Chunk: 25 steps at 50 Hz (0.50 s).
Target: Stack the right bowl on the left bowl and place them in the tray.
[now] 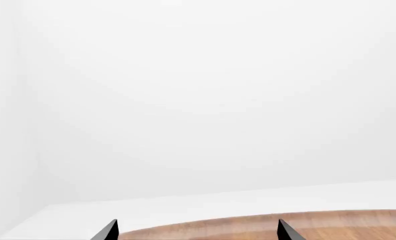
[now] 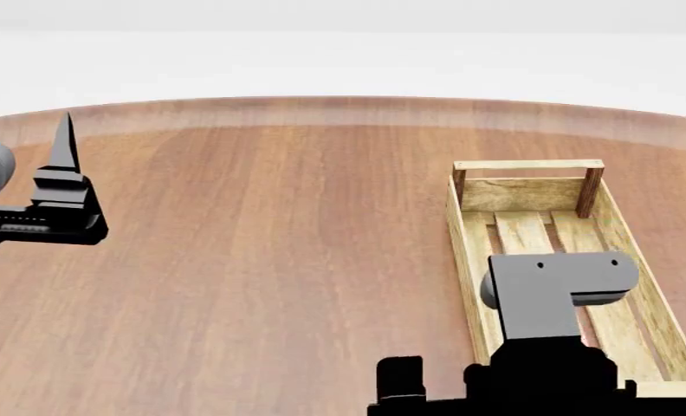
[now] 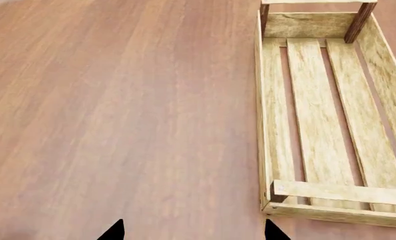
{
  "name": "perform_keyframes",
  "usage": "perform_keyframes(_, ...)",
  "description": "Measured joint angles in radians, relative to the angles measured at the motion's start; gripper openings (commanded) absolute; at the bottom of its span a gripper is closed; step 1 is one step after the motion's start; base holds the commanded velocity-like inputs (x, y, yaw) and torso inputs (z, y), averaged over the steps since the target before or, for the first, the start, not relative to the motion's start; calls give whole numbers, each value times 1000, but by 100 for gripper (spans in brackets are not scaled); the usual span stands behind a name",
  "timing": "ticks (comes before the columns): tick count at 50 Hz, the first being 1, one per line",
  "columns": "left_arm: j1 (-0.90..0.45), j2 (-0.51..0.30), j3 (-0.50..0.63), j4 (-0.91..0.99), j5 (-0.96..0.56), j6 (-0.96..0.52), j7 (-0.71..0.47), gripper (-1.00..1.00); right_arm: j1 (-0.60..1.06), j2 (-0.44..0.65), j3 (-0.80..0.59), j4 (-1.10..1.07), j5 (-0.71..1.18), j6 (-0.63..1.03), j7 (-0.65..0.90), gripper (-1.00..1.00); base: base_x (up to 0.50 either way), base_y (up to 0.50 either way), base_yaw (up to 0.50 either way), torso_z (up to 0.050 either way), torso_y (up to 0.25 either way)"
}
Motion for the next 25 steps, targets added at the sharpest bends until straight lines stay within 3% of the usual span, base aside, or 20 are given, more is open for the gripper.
perform_keyframes(25,-4,-8,3,-4,-7,0,-10,100,-135,84,-36,-28,68,-49,44,100,0,0,0,0,0)
